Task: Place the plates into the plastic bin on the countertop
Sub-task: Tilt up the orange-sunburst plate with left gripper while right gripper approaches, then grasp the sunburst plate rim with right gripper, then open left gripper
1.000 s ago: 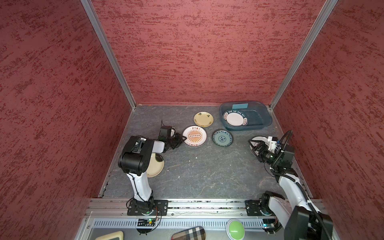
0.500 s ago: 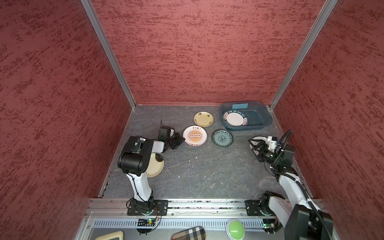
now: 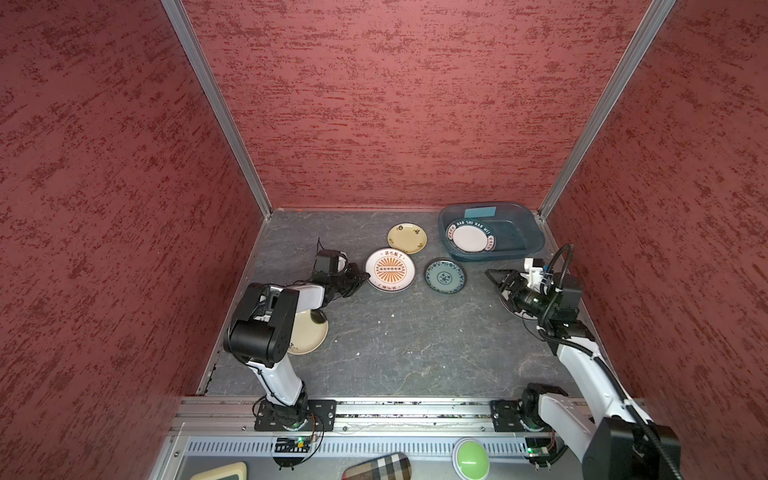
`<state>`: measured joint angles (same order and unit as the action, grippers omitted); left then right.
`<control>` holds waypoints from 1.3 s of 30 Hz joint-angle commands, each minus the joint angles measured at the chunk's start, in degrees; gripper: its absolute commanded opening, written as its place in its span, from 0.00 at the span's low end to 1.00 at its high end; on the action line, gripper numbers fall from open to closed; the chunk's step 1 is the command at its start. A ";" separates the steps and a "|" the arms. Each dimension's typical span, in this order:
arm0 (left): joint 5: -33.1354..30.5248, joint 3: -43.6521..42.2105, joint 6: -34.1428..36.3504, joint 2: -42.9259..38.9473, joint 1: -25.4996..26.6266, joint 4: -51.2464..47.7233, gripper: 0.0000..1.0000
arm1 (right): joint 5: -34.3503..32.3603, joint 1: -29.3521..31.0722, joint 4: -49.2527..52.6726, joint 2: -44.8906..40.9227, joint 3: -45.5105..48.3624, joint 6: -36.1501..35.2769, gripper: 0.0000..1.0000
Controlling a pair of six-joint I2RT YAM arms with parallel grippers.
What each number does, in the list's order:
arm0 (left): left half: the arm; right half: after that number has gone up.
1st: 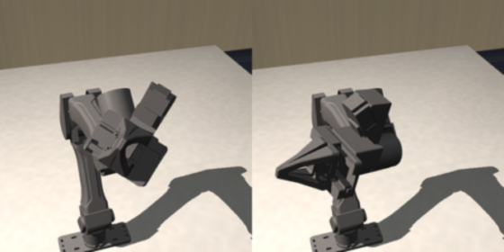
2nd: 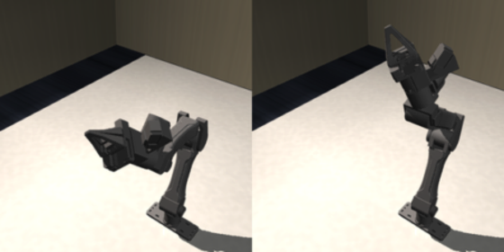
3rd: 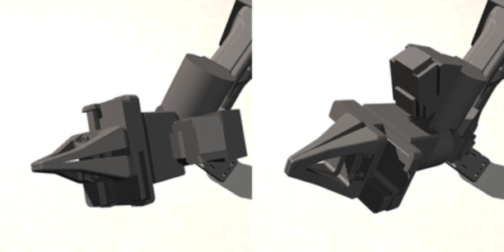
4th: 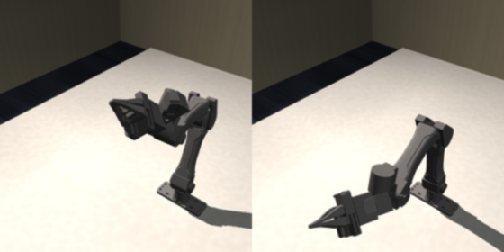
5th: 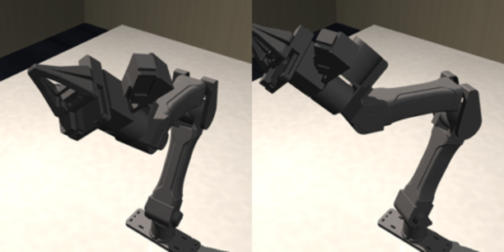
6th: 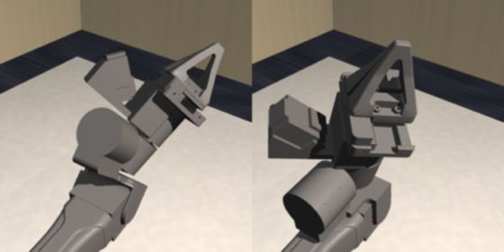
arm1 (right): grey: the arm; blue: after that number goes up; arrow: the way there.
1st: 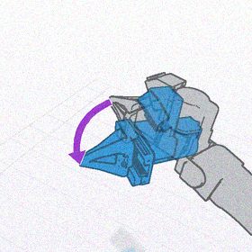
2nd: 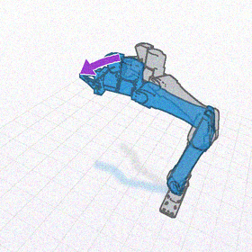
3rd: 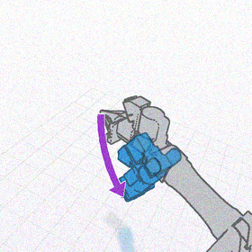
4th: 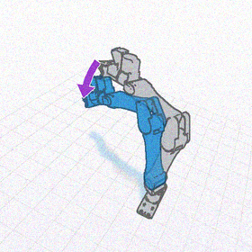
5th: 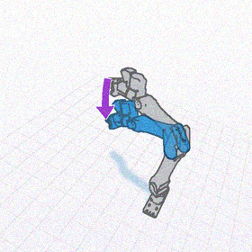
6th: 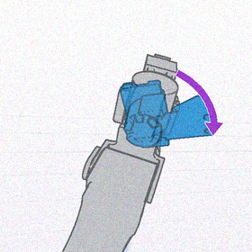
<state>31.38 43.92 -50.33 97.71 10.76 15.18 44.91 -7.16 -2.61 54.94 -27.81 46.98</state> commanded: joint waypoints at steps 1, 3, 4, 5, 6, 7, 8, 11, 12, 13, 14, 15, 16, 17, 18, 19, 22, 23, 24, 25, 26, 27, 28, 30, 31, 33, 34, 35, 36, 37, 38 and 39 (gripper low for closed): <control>4.93 0.62 -2.49 -3.75 0.05 4.05 0.00 | -3.31 2.62 -2.19 1.79 -1.75 0.76 0.99; 5.15 0.75 -2.93 -5.68 0.79 3.82 0.00 | -3.34 4.66 -4.25 3.80 -2.59 2.02 0.98; 5.09 0.92 -3.14 -6.59 1.29 3.51 0.00 | -3.24 5.87 -5.50 4.68 -3.08 2.75 0.97; 4.88 0.95 -3.20 -7.54 1.78 3.34 0.00 | -3.41 6.77 -6.45 5.31 -3.52 3.33 0.95; 4.59 0.99 -3.43 -8.42 2.51 3.05 0.00 | -3.80 7.91 -7.51 6.02 -3.98 3.91 0.93; 4.25 0.94 -3.99 -9.30 3.29 2.78 0.00 | -4.29 9.09 -8.52 6.62 -4.34 4.37 0.91; 4.06 0.85 -4.32 -10.08 4.02 2.92 0.00 | -4.67 10.06 -9.52 7.16 -4.59 4.68 0.90; 3.15 1.50 -4.87 -11.61 7.09 2.86 0.00 | -5.86 12.88 -11.52 9.04 -5.52 4.99 0.84; 2.91 2.08 -4.47 -11.82 8.32 2.32 0.00 | -6.42 13.70 -11.46 9.83 -5.98 4.90 0.82; 2.91 2.83 -4.11 -11.93 9.42 1.74 0.00 | -6.74 14.44 -11.45 10.53 -6.33 4.82 0.79; 2.88 3.36 -3.83 -11.93 10.25 1.39 0.00 | -6.93 15.07 -11.57 11.23 -6.66 4.77 0.77; 2.70 3.90 -3.41 -11.94 11.13 0.88 0.00 | -6.98 15.67 -11.85 12.02 -6.90 4.92 0.74; 2.47 4.27 -3.34 -11.86 11.71 0.53 0.00 | -7.07 16.20 -12.20 12.74 -7.10 5.09 0.71; 2.23 4.50 -3.22 -11.85 12.36 0.48 0.00 | -7.03 16.75 -12.96 13.40 -7.17 5.30 0.69; 2.26 4.70 -3.24 -11.71 12.87 0.49 0.00 | -6.94 17.02 -13.94 13.90 -7.16 5.44 0.66; 2.38 4.78 -3.26 -11.67 13.24 0.55 0.00 | -7.01 17.26 -14.47 14.20 -7.17 5.53 0.65; 2.70 4.86 -3.07 -12.04 14.25 0.55 0.00 | -8.50 17.91 -13.78 14.93 -7.50 4.58 0.57; 2.61 4.79 -2.94 -12.30 14.52 0.28 0.00 | -9.01 17.97 -13.27 15.11 -7.72 4.07 0.53; 2.48 4.86 -2.72 -12.45 14.75 0.02 0.00 | -9.47 18.06 -12.97 15.28 -7.87 3.83 0.51; 2.47 4.92 -2.24 -12.67 14.99 -0.39 0.00 | -9.76 18.10 -13.01 15.37 -7.87 3.70 0.50; 2.28 5.14 -1.83 -12.93 15.14 -1.16 0.00 | -10.05 18.22 -13.35 15.48 -7.74 3.69 0.48; 1.90 5.21 -1.31 -13.21 15.41 -2.04 0.00 | -10.10 18.31 -13.87 15.63 -7.64 3.80 0.46; 1.67 5.21 -0.99 -13.41 15.46 -2.42 0.00 | -10.10 18.30 -14.44 15.80 -7.65 3.89 0.44; 1.34 5.15 -0.83 -13.69 15.65 -2.61 0.00 | -10.48 18.52 -14.40 16.44 -7.88 3.93 0.38; 1.54 5.12 -0.55 -13.74 15.77 -2.61 0.00 | -10.53 18.54 -14.17 16.84 -8.16 3.78 0.36; 1.80 5.53 0.28 -13.60 15.75 -3.39 0.00 | -10.52 18.70 -14.24 17.75 -8.51 3.81 0.31; 1.94 5.77 0.75 -13.52 15.78 -3.90 0.00 | -10.48 18.76 -14.26 18.18 -8.65 3.82 0.28; 1.95 5.91 1.16 -13.44 15.78 -4.41 0.00 | -10.52 18.96 -14.01 18.73 -9.03 3.71 0.25; 2.07 6.06 1.49 -13.43 15.78 -4.71 0.00 | -10.56 19.05 -13.75 19.16 -9.35 3.58 0.23; 2.18 6.09 1.83 -13.35 15.83 -4.86 0.00 | -10.42 19.12 -13.56 19.68 -9.75 3.44 0.20; 2.45 6.24 2.02 -13.21 15.86 -5.03 0.00 | -10.28 19.16 -13.47 20.08 -10.02 3.34 0.18; 2.54 6.35 2.25 -12.93 15.85 -5.07 0.00 | -10.18 19.28 -13.37 20.44 -10.20 3.28 0.15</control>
<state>32.93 48.10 -50.22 85.86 26.37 9.39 35.55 11.51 -14.72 74.59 -35.92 50.81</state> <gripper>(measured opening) 0.059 0.169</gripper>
